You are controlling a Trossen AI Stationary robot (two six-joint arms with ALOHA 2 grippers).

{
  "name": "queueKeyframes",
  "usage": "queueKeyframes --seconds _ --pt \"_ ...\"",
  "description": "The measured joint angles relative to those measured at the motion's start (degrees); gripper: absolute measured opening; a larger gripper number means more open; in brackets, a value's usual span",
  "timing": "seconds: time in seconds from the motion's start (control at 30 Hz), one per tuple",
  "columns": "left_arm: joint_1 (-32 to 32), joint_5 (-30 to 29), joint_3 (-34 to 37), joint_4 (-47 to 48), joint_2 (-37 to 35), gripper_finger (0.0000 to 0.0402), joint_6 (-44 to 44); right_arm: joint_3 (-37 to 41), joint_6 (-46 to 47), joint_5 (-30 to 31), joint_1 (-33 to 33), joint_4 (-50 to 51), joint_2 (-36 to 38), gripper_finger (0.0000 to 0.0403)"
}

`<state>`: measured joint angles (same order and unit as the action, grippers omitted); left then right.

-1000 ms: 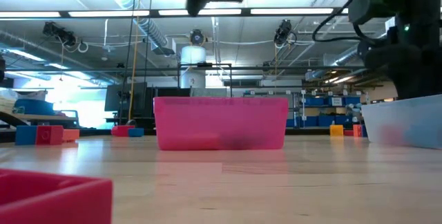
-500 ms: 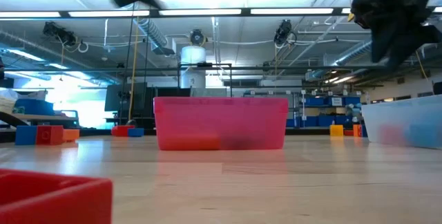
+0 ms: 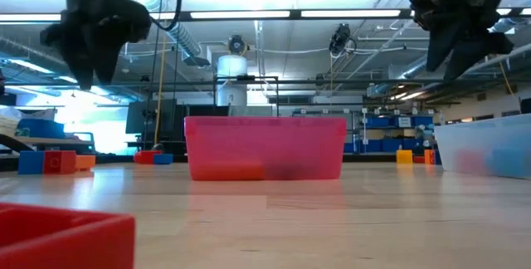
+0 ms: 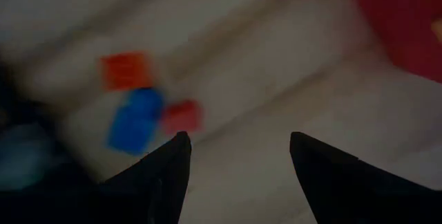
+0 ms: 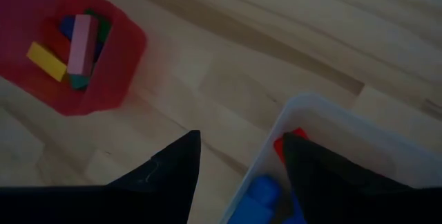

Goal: Sort blocks by size
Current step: Put the blue block into the red bin

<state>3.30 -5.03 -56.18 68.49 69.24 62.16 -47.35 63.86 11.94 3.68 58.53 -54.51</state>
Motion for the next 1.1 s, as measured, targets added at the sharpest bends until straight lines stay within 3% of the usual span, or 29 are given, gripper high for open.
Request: queueKeyframes --seconds 0.2,0.43,0.63,1.1 --pt "9.6 1.9 5.9 -11.9 0.8 0.0255 10.9 0.0 0.0 0.0 0.0 -0.2 -1.1 0.0220" --pt "21.4 2.2 6.4 -11.5 2.8 0.0255 29.5 0.0 -1.3 0.0 0.0 -0.2 -1.8 0.0218" --pt "30.0 7.6 6.4 -12.1 6.6 0.0255 41.8 0.0 -2.6 0.0 0.0 -1.1 -1.9 0.0217" --pt "44.8 13.6 6.4 -21.4 11.2 0.0255 60.4 0.0 -5.1 0.0 0.0 -3.3 -1.9 0.0213"
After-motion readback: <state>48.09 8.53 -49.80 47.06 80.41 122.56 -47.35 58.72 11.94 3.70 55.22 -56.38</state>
